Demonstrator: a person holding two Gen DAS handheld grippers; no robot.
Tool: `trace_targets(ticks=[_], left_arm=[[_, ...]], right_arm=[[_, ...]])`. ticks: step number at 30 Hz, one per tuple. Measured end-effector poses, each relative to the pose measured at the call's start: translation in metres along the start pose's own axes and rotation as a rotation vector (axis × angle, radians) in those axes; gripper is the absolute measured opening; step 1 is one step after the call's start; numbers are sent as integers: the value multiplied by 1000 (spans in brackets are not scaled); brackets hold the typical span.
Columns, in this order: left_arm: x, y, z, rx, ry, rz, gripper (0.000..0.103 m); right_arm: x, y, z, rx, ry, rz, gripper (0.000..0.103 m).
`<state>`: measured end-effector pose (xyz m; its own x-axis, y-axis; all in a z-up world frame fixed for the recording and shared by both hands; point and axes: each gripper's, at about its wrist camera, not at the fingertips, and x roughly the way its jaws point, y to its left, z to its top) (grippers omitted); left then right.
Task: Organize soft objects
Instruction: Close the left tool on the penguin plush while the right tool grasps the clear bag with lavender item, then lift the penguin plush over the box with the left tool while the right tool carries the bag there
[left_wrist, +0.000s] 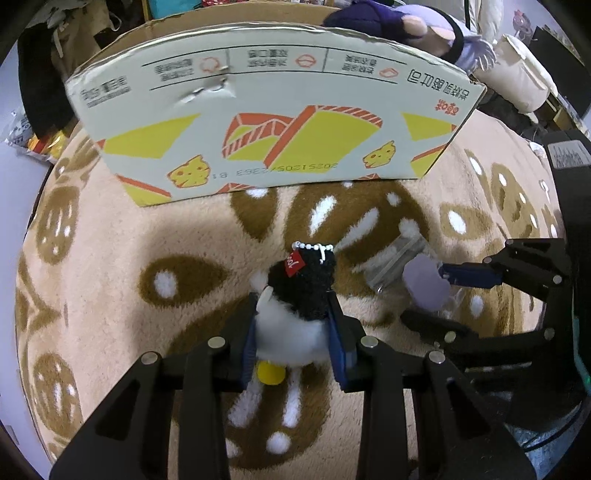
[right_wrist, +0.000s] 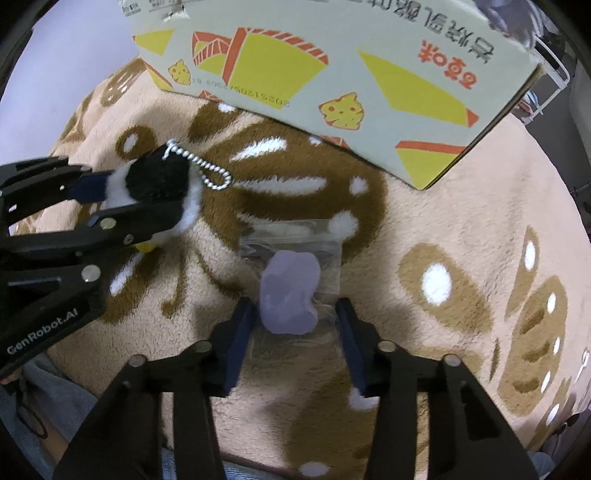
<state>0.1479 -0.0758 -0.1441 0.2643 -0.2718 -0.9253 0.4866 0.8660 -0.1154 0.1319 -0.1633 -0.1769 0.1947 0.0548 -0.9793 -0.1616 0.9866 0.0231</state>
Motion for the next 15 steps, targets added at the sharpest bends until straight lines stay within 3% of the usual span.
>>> trace_targets(ticks=[6, 15], left_arm=[[-11, 9, -9, -35, -19, 6, 32], [-34, 19, -21, -70, -56, 37, 32]], right_arm=[[-10, -6, -4, 1, -37, 11, 46], [-52, -17, -7, 17, -182, 44, 46]])
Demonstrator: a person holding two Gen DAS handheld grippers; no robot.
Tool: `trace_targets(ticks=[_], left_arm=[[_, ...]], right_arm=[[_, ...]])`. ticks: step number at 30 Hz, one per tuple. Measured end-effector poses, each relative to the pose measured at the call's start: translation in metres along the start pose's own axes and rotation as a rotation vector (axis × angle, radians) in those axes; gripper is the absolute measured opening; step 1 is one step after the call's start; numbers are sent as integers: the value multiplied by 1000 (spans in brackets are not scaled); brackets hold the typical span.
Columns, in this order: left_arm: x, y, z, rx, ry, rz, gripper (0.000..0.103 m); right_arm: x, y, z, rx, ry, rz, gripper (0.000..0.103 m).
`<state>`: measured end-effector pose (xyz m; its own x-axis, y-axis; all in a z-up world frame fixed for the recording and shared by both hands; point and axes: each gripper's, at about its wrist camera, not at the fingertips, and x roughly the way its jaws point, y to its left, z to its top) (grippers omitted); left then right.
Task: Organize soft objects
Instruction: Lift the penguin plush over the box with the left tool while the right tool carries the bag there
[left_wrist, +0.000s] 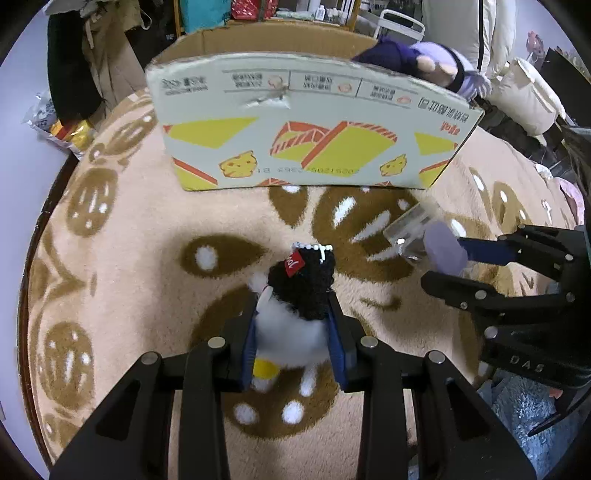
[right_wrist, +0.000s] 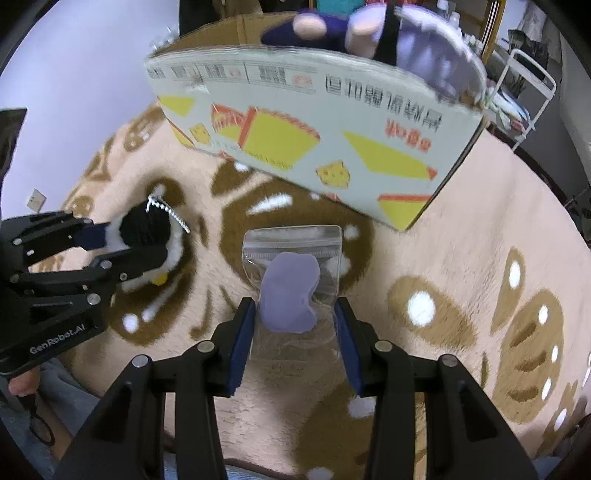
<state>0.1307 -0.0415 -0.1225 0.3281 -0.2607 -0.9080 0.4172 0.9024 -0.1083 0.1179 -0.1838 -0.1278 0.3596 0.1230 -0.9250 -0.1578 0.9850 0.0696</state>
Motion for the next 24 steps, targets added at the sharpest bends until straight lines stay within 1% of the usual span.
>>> trace_targets(ticks=[2, 7, 8, 9, 11, 13, 16, 18, 24], left_arm=[[-6, 0, -2, 9, -8, 18, 32], [-23, -3, -5, 1, -57, 34, 32], [-25, -5, -5, -2, -68, 36, 32], [-32, -4, -5, -7, -89, 39, 32], [-43, -5, -6, -11, -128, 45, 32], [-53, -8, -4, 8, -151, 67, 32], [-72, -14, -3, 33, -204, 82, 32], [-84, -16, 0, 34, -237, 89, 32], [-126, -22, 9, 63, -403, 168, 32]], right_arm=[[-9, -1, 0, 0, -27, 2, 46], [-32, -14, -4, 28, -107, 28, 46], [-37, -7, -2, 34, -120, 33, 46], [-38, -9, -2, 40, -135, 39, 46], [-52, -13, -4, 55, -179, 58, 46], [-59, -14, -5, 68, -211, 71, 46], [-82, -17, -4, 91, -281, 105, 45], [-90, -10, -2, 85, -316, 98, 45], [-125, -1, 3, 67, -449, 87, 46]])
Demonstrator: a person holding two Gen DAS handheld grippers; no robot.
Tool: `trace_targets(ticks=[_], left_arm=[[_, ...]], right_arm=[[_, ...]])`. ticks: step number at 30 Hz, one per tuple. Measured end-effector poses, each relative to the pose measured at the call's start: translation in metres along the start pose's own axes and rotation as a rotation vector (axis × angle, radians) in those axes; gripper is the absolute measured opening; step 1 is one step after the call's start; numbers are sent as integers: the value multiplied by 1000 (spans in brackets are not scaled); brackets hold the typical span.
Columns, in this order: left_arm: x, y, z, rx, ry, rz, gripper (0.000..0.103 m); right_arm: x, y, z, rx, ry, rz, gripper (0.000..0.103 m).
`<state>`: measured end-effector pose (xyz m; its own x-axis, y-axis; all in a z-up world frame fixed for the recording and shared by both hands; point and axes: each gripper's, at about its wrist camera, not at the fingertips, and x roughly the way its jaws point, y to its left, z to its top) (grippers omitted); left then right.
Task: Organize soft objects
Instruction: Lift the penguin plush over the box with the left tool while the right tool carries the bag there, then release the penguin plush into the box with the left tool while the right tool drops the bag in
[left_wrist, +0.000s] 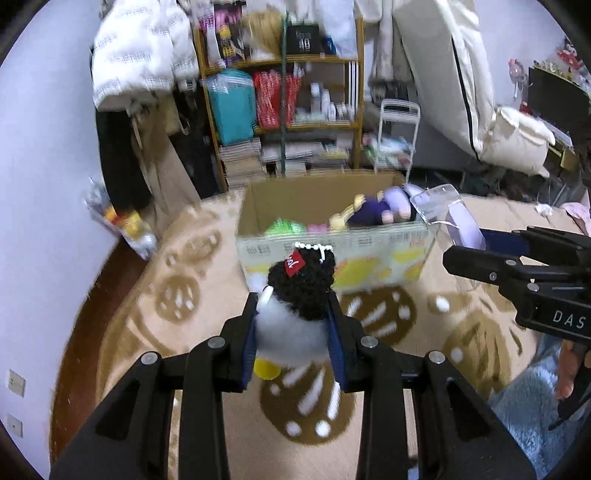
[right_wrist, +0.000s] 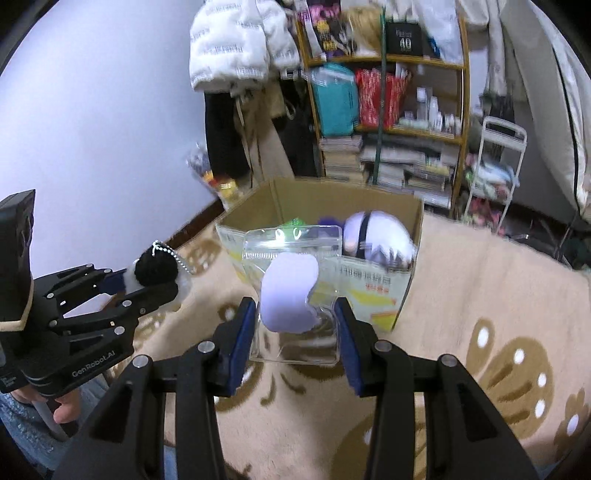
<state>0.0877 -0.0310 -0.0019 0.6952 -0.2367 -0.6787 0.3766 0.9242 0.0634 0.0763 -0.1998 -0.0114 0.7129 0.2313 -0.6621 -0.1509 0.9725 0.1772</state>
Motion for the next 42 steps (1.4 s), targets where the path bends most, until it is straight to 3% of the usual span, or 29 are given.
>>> trace_targets(ticks=[11, 21, 27, 35, 39, 42], left_arm=[[-16, 5, 54, 26, -183, 37, 32], [11, 18, 97, 18, -251, 47, 33], [48, 19, 100, 10, -211, 35, 33], [98, 10, 81, 21, -106, 20, 35], [114, 11, 74, -1, -52, -22, 36], [118, 12, 70, -12, -41, -23, 44]], right_arm=[[-9, 3, 51, -32, -128, -24, 46], [10, -11, 95, -80, -181, -61, 46], [36, -26, 103, -55, -181, -53, 46], [74, -34, 86, -77, -96, 9, 46], [91, -34, 80, -60, -42, 27, 47], [100, -33, 74, -60, -12, 22, 47]])
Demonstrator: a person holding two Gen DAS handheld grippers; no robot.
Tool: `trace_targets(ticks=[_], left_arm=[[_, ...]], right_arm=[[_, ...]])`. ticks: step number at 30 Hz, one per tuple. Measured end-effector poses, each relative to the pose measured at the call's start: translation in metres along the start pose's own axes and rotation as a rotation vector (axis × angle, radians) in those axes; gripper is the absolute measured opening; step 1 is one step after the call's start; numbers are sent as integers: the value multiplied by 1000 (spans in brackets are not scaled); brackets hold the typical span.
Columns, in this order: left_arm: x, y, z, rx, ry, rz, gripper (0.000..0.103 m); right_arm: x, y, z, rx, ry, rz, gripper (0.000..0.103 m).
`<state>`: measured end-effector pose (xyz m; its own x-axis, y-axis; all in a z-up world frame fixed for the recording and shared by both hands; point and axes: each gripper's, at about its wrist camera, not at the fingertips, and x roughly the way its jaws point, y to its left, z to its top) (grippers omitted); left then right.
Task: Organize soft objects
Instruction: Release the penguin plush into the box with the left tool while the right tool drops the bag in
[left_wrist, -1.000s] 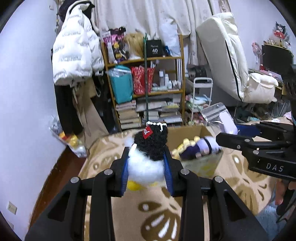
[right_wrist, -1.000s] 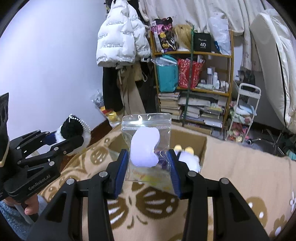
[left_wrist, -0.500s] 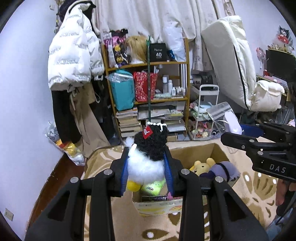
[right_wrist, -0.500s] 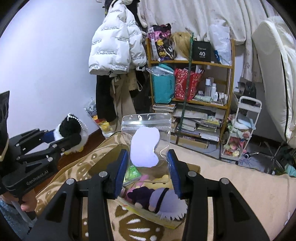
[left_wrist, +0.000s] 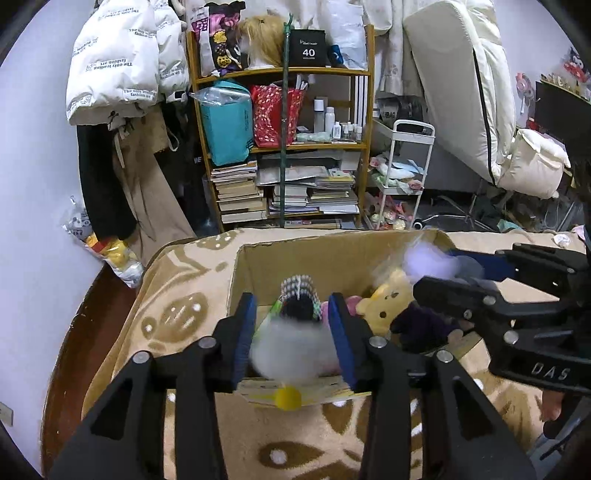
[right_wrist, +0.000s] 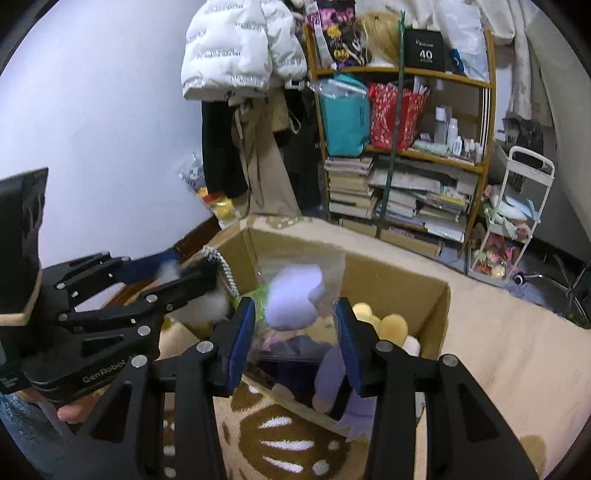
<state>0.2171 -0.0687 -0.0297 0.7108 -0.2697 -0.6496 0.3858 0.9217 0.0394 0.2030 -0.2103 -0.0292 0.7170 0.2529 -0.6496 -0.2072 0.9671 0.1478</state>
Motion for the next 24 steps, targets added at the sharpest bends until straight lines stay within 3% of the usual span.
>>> trace_targets(ticks=[1, 9, 13, 21, 24], left_arm=[[0, 0, -1, 5, -5, 11, 51], [-6, 9, -6, -13, 9, 65, 58], [-19, 9, -9, 28, -7, 115, 68], [-61, 11, -8, 15, -40, 141, 82], [-79, 9, -8, 8, -52, 154, 92]], right_arm=[[1, 1, -1, -2, 4, 1, 47], [3, -4, -5, 16, 18, -11, 47], [-8, -5, -5, 23, 7, -19, 47], [-51, 0, -3, 28, -56, -61, 71], [-71, 0, -2, 39, -82, -67, 80]])
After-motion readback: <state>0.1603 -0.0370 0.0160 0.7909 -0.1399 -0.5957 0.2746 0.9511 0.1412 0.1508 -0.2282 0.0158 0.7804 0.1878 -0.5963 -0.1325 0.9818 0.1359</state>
